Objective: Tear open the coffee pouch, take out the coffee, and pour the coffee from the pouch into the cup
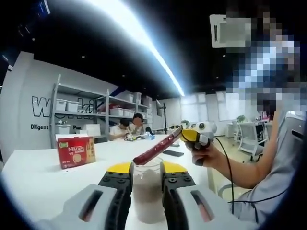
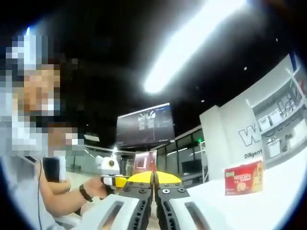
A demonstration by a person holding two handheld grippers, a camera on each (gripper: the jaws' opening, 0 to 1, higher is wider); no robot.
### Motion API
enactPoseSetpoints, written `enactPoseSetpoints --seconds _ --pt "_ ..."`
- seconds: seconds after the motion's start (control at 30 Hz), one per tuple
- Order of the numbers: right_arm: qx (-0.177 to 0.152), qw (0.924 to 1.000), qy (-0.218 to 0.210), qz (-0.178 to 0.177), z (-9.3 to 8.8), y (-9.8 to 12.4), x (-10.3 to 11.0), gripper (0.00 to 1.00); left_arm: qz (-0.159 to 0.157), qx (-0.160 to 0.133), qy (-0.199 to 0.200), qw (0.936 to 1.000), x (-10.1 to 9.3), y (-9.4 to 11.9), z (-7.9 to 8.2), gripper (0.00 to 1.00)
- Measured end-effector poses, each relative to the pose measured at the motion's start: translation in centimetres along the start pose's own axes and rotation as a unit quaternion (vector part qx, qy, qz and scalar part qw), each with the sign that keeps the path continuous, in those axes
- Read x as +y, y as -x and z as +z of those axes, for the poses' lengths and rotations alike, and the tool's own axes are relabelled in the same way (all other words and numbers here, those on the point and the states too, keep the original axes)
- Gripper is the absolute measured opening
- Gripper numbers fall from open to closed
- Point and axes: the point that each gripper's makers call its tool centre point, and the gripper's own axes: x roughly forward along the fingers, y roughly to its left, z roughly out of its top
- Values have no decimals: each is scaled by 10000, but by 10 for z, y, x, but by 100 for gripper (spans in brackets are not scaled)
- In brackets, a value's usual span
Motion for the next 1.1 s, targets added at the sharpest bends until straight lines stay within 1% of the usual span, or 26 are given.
enactPoseSetpoints --seconds 0.1,0.13,0.17,0.2,0.27,0.3,0.33,0.37,0.47,0.53,0.6,0.63,0.67,0.7,0.73,0.77,0.8,0.87,0.93,0.97,1.0,1.03,1.07,1.1 --pt "-143 9999 11 14 6 0 0 2 19 -34 18 10000 1 0 1 24" --pt "-85 10000 21 4 6 -2 -1 2 10 -43 8 10000 1 0 1 24" --pt "71 9999 105 -45 1 -2 -3 2 -1 -36 -2 10000 0 -1 0 24" --pt "110 9998 159 -20 1 -5 -2 2 -10 -31 -11 10000 -1 -2 0 24" --pt "-27 9999 95 61 7 -5 1 2 -35 -46 -7 10000 -2 -3 0 24" --pt "-23 9999 97 58 8 -6 1 2 -43 -46 3 10000 -3 -3 0 24" --pt "166 9997 190 7 2 -7 -1 2 -48 -45 0 10000 -3 -4 0 24" --pt "204 9995 229 11 1 -9 0 2 -45 -34 6 10000 -3 -5 -1 24" --pt "56 9998 157 92 9 -7 0 2 -25 -20 18 10000 -1 -6 -3 25" --pt "40 9998 152 87 11 -7 -1 2 -4 -50 19 10000 0 -7 -2 25" --pt "274 9994 211 43 2 -9 -3 2 0 -76 28 10000 1 -9 -1 25" --pt "177 9996 176 99 4 -8 -1 2 0 -83 35 10000 0 -10 0 25" --pt "4 9998 38 194 9 -8 2 2 3 -86 38 10000 0 -10 0 25" --pt "12 9999 56 160 9 -6 0 2 2 -84 36 10000 1 -11 0 25" --pt "109 9998 94 115 6 -6 -2 2 1 -76 38 10000 1 -12 -1 25" --pt "351 9991 228 40 -2 -6 -6 2 1 -72 37 10000 1 -12 -1 25" --pt "330 9992 228 60 -4 -8 -4 2 2 -63 42 10000 1 -13 -2 25" --pt "150 9997 90 140 2 -5 -3 2 7 -50 33 10000 2 -13 -3 25" --pt "58 9998 73 146 6 -4 -4 2 7 -48 36 10000 2 -12 -3 24" --pt "145 9998 95 122 3 -4 -4 2 15 -43 35 10000 3 -12 -4 24" --pt "387 9991 179 46 -6 -4 -7 2 19 -33 32 10000 3 -11 -4 24" --pt "438 9987 247 12 -8 -5 -7 2 19 -28 26 10000 4 -11 -5 24" --pt "359 9992 185 57 -7 -5 -5 2 19 -28 25 10000 4 -11 -5 24" --pt "169 9997 58 146 -1 -4 -2 2 16 -33 30 10000 4 -10 -5 24"
